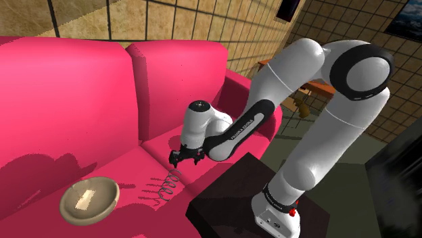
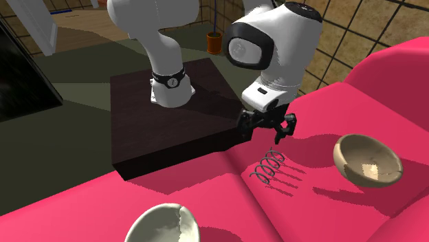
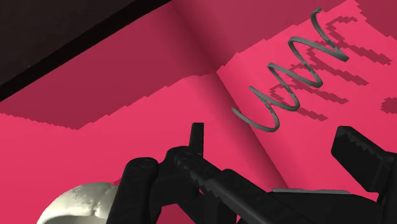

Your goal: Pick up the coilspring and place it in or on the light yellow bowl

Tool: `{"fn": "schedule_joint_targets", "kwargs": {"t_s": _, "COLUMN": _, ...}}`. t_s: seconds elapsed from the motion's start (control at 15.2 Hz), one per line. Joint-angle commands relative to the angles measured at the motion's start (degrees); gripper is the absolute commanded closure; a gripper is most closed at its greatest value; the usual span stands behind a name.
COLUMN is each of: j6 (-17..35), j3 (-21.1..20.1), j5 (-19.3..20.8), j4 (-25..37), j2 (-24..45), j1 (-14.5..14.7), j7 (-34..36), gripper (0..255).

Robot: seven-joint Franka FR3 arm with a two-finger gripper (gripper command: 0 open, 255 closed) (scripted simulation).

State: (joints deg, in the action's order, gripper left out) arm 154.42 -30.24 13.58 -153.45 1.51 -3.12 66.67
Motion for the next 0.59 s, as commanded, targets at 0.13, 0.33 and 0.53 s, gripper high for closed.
{"fn": "schedule_joint_targets", "kwargs": {"t_s": 0.13, "j6": 2.78, "j3": 3.57, "j5": 16.07, "j4": 5.97, "j2": 12.0, "j1": 3.92, "j7": 17.37, "gripper": 0}}
{"fn": "schedule_joint_targets", "kwargs": {"t_s": 0.33, "j6": 4.02, "j3": 8.63, "j5": 23.29, "j4": 11.2, "j2": 19.84, "j1": 9.65, "j7": 26.22, "gripper": 0}}
{"fn": "schedule_joint_targets", "kwargs": {"t_s": 0.53, "j6": 5.41, "j3": 11.7, "j5": 26.5, "j4": 13.5, "j2": 23.75, "j1": 12.56, "j7": 29.67, "gripper": 0}}
